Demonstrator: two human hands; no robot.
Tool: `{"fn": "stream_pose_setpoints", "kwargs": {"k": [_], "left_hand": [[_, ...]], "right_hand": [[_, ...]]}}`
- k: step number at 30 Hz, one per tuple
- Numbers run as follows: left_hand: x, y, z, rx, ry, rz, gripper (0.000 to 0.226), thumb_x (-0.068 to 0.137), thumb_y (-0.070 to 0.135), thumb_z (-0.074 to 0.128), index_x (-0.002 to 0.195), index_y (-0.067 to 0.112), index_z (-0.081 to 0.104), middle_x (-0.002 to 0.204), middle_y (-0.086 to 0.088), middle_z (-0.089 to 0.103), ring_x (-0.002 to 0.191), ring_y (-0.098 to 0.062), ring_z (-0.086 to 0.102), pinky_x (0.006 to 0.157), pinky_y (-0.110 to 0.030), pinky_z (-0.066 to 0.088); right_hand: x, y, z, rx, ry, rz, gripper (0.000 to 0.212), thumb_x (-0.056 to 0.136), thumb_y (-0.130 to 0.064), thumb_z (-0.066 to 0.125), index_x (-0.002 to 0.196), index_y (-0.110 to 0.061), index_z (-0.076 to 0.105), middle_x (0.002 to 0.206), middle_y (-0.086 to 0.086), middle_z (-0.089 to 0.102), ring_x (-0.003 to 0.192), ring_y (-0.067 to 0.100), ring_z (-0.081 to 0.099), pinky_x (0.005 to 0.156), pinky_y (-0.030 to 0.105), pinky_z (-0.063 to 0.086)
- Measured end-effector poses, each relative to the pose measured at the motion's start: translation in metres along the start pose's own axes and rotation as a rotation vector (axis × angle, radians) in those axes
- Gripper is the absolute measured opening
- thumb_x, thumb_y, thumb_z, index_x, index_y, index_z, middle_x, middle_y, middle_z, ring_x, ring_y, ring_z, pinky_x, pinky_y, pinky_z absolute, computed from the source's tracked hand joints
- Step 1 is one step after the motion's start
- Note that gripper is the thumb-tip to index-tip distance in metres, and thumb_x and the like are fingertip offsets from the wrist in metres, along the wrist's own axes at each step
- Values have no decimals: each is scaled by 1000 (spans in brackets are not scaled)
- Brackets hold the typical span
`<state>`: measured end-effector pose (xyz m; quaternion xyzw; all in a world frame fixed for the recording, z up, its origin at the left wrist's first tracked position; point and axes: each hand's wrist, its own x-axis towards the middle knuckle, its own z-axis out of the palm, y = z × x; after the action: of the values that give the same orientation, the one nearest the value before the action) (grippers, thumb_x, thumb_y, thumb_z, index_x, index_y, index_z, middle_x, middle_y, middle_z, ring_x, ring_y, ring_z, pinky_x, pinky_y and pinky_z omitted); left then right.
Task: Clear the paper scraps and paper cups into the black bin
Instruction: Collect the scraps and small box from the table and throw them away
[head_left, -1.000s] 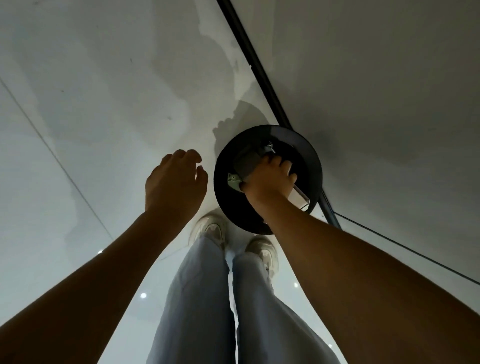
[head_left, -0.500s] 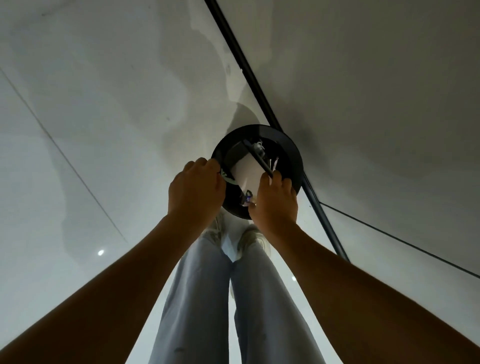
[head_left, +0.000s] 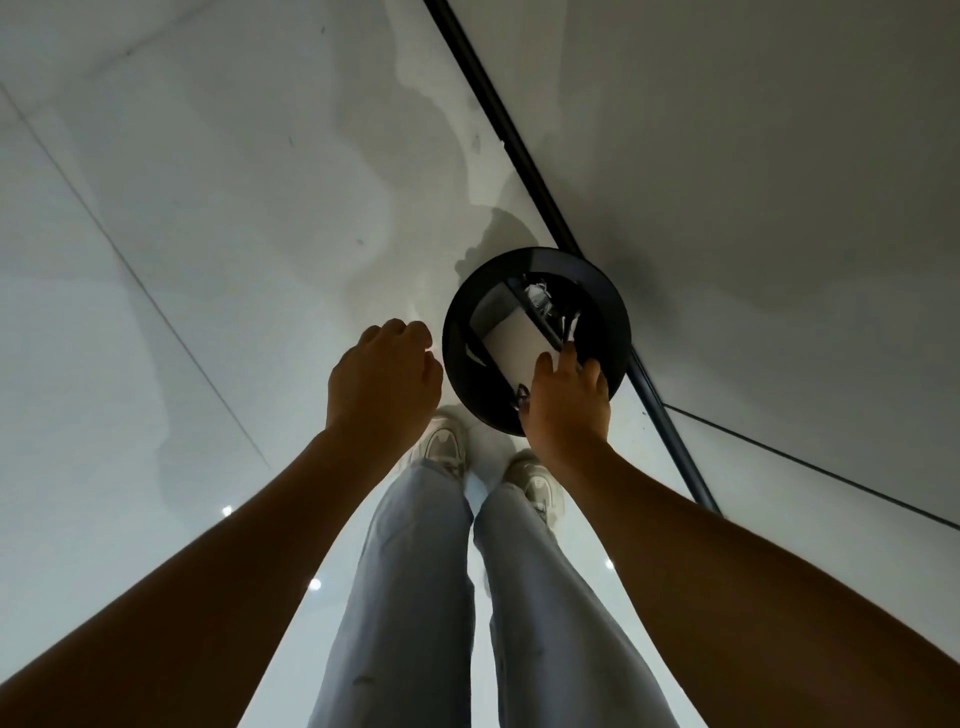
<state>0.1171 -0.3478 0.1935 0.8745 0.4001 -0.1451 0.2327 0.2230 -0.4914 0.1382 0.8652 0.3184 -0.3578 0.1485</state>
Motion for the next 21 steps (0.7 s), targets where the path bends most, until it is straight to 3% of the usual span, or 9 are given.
{"fn": "stream_pose_setpoints", "kwargs": {"k": [9, 15, 21], "left_hand": [[-68, 19, -80, 31, -48, -63, 23, 96, 23, 44, 109, 13, 60, 101, 0, 63, 92, -16, 58, 70, -27, 47], [-161, 48, -167, -39, -27, -227, 21, 95, 21, 43, 111, 15, 57, 104, 0, 61, 96, -17, 56, 70, -28, 46], [-275, 67, -216, -135, 39, -407, 22, 95, 19, 43, 110, 12, 58, 108, -2, 61, 101, -20, 55, 74, -31, 46]], "right_hand": [[-86, -8, -95, -13, 86, -127, 57, 93, -32, 57, 142, -13, 34, 151, 17, 30, 137, 38, 31, 114, 49, 28], [-203, -15, -183, -93, 121, -319, 59, 94, -34, 54, 145, -15, 31, 150, 15, 32, 135, 37, 35, 112, 49, 30], [-301, -25, -227, -213, 112, -480, 57, 94, -33, 52, 145, -18, 30, 150, 11, 31, 134, 34, 33, 109, 46, 31]]}}
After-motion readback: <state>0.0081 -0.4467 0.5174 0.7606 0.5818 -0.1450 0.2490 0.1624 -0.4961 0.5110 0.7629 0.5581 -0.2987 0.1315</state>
